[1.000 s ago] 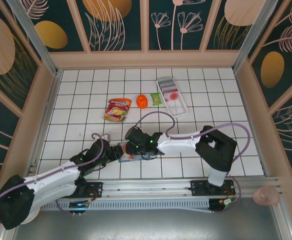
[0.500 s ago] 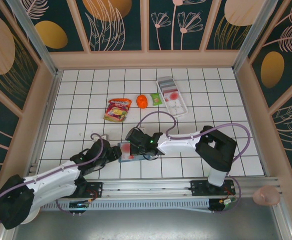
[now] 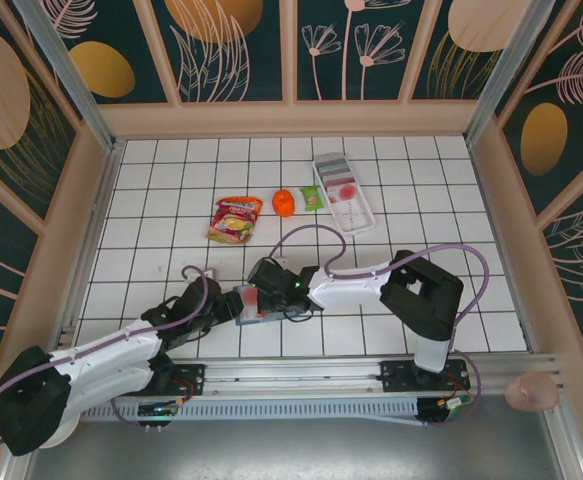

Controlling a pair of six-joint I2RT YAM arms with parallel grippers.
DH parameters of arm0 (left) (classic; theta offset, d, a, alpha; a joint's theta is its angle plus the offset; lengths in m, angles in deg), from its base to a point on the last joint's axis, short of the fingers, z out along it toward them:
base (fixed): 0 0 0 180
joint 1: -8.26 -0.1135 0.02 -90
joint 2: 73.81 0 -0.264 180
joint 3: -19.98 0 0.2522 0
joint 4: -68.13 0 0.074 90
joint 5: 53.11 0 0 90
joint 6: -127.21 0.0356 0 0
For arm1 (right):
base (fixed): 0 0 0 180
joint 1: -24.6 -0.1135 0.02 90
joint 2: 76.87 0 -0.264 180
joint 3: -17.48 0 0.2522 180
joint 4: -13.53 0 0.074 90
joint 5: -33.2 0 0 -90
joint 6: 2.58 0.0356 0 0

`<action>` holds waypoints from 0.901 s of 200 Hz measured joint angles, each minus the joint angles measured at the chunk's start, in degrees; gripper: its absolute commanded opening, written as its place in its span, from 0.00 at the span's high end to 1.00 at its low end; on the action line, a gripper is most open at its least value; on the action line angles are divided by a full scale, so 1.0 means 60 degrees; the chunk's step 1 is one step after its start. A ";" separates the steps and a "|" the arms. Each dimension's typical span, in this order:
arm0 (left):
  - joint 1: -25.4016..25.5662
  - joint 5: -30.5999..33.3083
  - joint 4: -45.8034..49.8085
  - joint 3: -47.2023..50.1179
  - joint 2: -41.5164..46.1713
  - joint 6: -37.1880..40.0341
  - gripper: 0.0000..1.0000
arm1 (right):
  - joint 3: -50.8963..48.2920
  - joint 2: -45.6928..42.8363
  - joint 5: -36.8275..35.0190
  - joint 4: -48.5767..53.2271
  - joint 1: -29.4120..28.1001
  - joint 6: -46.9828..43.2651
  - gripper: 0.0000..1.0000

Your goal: Put the credit cards into the card holder

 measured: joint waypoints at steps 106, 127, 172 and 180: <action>0.0000 0.0025 -0.0200 0.0000 -0.0186 -0.0004 0.60 | 0.0000 0.0146 0.0539 -0.0641 -0.0135 0.0004 1.00; 0.0000 0.0025 -0.0219 0.0004 -0.0189 -0.0004 0.60 | 0.0000 0.0146 0.0535 -0.0641 -0.0135 0.0004 1.00; 0.0000 0.0025 -0.0266 0.0015 -0.0208 -0.0007 0.61 | -0.0091 0.0142 0.0572 -0.0827 -0.0135 0.0036 1.00; 0.0000 0.0025 -0.0266 0.0015 -0.0208 -0.0007 0.60 | -0.0091 0.0127 0.0550 -0.0823 -0.0135 0.0036 1.00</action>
